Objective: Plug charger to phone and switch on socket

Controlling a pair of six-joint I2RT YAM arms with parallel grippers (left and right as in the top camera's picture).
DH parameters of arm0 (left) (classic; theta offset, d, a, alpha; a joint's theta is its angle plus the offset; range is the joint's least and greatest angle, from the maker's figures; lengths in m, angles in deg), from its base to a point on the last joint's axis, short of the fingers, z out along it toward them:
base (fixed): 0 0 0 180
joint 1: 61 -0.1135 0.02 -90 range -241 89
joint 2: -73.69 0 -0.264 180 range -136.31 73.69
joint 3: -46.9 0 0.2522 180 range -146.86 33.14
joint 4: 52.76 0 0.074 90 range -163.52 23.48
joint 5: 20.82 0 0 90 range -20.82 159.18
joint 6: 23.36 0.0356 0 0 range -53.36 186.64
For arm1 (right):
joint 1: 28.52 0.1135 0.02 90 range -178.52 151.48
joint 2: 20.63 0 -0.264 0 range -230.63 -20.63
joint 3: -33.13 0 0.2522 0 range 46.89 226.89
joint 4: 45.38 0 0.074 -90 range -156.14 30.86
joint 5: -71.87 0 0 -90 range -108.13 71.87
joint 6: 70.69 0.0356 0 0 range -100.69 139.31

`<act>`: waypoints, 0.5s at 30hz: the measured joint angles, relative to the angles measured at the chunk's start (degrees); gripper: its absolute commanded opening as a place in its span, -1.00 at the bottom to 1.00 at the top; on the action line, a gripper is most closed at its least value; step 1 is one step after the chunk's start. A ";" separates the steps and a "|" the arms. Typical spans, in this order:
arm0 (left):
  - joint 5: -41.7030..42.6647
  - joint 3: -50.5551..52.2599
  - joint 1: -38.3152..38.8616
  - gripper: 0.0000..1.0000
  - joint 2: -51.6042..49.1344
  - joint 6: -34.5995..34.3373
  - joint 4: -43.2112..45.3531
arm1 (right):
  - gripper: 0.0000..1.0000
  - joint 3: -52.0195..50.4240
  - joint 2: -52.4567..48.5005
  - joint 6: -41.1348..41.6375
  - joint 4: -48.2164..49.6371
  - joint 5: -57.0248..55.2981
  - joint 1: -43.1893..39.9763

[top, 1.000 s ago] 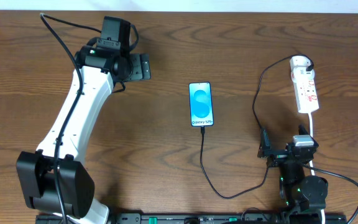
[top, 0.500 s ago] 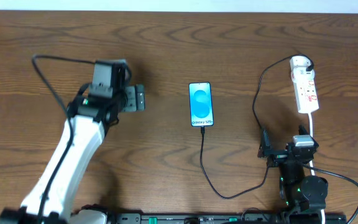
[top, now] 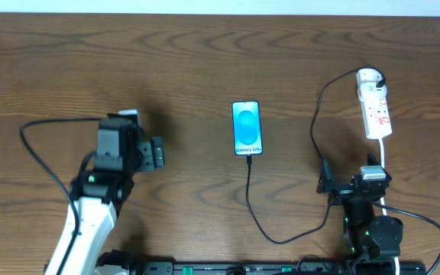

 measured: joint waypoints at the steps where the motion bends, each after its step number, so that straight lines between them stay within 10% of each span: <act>1: 0.02 1.81 -0.15 0.87 1.18 0.48 1.49 | 0.98 0.00 0.00 0.00 -0.02 0.00 0.00; 15: 8.46 18.47 -0.26 0.87 14.29 10.51 20.11 | 0.99 0.00 0.00 -0.09 -0.02 0.00 0.00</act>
